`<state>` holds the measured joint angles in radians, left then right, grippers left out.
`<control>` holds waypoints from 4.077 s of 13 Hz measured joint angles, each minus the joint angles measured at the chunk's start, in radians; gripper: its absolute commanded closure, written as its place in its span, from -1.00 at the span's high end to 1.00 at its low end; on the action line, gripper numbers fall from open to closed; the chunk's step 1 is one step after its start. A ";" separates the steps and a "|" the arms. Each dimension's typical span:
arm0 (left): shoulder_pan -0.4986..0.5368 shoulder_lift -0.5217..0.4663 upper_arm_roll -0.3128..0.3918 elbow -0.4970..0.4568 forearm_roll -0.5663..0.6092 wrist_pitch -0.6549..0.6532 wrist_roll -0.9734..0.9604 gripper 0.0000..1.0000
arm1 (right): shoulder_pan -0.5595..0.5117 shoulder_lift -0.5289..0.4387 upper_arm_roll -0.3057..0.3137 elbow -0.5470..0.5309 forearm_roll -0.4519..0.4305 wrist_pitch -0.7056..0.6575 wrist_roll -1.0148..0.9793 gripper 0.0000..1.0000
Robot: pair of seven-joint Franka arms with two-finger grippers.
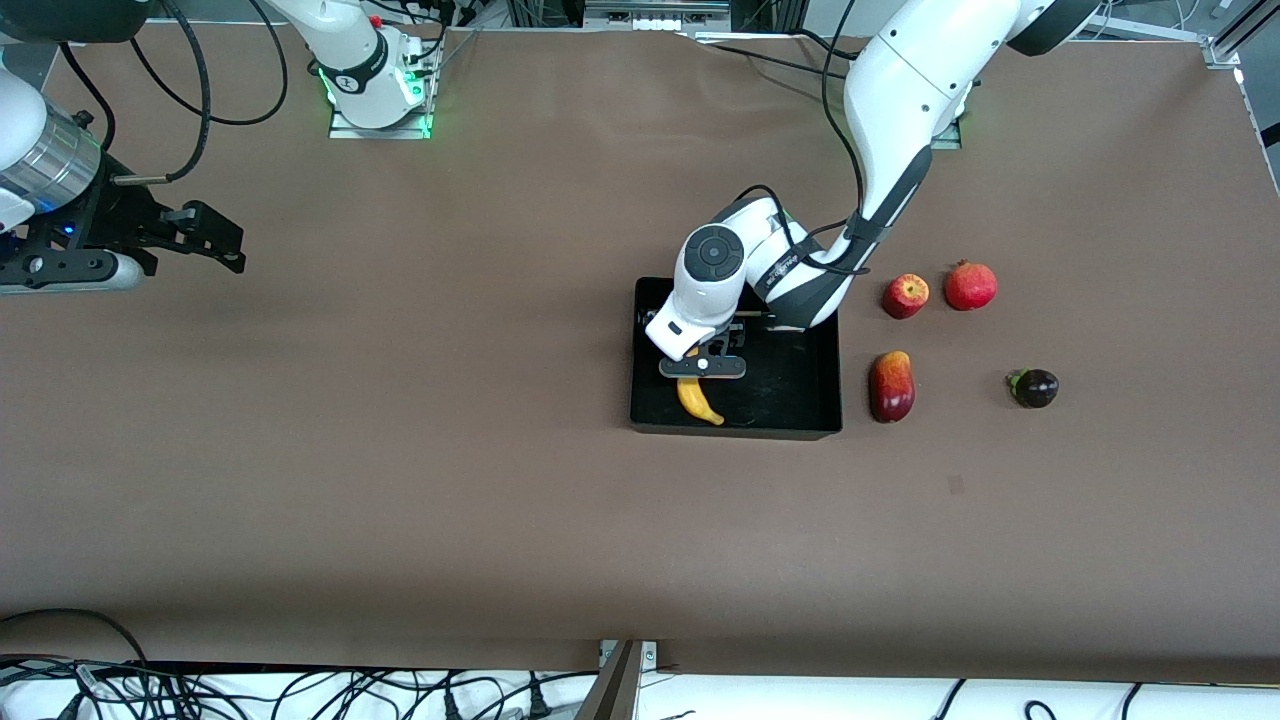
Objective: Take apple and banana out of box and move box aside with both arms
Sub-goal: 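Move the left gripper into the box and grasp the yellow banana, then lift the banana out and carry it toward the mango and plum, then lower the banana onto the table and open the left gripper, then raise the left gripper away while the right gripper reaches the box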
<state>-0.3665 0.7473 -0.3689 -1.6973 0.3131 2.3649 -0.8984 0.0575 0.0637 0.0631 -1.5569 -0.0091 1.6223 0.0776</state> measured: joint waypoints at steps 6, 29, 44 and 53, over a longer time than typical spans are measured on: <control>0.016 -0.011 0.004 0.030 0.000 -0.010 0.000 -1.00 | 0.000 0.000 0.000 0.000 0.000 0.000 0.000 1.00; 0.683 -0.238 0.011 -0.135 -0.010 -0.238 1.149 -1.00 | 0.000 0.000 0.000 0.000 0.000 0.000 0.000 1.00; 0.717 -0.344 -0.182 0.034 -0.093 -0.635 1.006 1.00 | 0.000 0.039 0.000 -0.003 0.000 0.000 0.000 1.00; 0.462 -0.516 0.112 0.339 -0.240 -0.967 0.927 1.00 | 0.261 0.226 0.011 -0.007 0.043 0.143 0.132 1.00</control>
<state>0.0957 0.2315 -0.2565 -1.3585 0.0736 1.3979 0.0291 0.3182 0.2901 0.0736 -1.5640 0.0341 1.7652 0.2098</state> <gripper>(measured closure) 0.000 0.000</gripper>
